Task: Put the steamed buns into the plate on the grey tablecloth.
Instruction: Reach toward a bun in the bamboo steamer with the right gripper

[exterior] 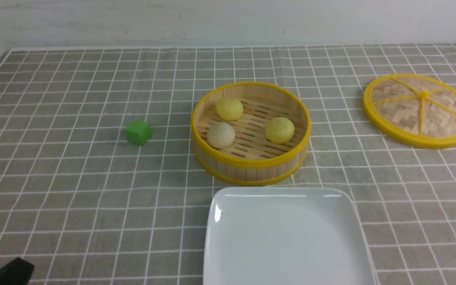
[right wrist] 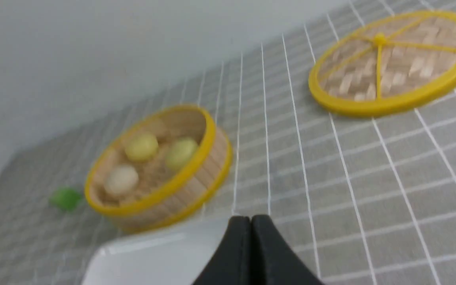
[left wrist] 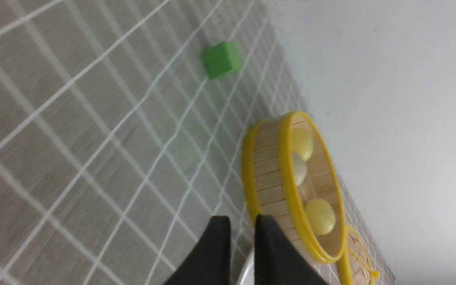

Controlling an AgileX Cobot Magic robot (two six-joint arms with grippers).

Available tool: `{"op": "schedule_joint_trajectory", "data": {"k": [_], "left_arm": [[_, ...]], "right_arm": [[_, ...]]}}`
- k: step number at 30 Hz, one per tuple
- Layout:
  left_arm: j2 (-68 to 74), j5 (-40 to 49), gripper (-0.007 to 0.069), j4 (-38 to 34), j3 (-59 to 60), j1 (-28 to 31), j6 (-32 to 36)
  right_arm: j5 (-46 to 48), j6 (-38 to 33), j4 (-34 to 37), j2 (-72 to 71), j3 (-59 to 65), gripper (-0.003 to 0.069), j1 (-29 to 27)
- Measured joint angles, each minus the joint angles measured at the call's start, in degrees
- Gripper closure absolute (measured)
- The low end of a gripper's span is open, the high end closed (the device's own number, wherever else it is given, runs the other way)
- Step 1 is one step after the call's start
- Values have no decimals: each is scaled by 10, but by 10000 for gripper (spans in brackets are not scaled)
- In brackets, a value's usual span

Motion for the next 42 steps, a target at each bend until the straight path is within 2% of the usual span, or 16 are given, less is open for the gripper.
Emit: {"op": "schedule_joint_trajectory", "data": {"k": [1,3,7,9,10,11,14,18,19,24,29,30,32,35,38,42], "left_arm": [[1,0,562,0,-4,0,0],[32,52,615,0,-55,0,53],[149,160,623,10,-119,0,127],[221,211,623,15,-156,0,172],[221,211,623,15,-160,0,172],[270,243,623,17,-182,0,208],[366,287,623,18,-232,0,276],[442,287,618,19,-267,0,306],[444,287,618,19,-270,0,306],[487,282,584,19,-282,0,307],[491,261,487,19,-282,0,307],[491,260,483,19,-282,0,307],[491,255,427,19,-282,0,307],[491,254,361,19,-282,0,303],[491,254,328,19,-282,0,292],[492,253,319,19,-282,0,282]], "right_arm": [[7,-3,0,8,-5,666,0],[89,-38,5,114,-63,660,0],[165,-114,51,282,-140,651,0],[175,-178,96,360,-167,642,0],[175,-185,101,368,-167,641,0],[178,-231,132,419,-183,633,0],[192,-307,196,526,-231,608,0],[213,-342,223,641,-324,557,26],[214,-342,223,647,-330,552,26],[232,-304,184,792,-491,456,105],[277,-174,35,960,-718,315,186],[280,-168,28,965,-726,309,186],[312,-110,-55,1025,-827,250,216],[327,-63,-142,1088,-926,202,243],[327,-43,-190,1129,-992,183,260],[329,-39,-199,1158,-1025,183,266]]}}
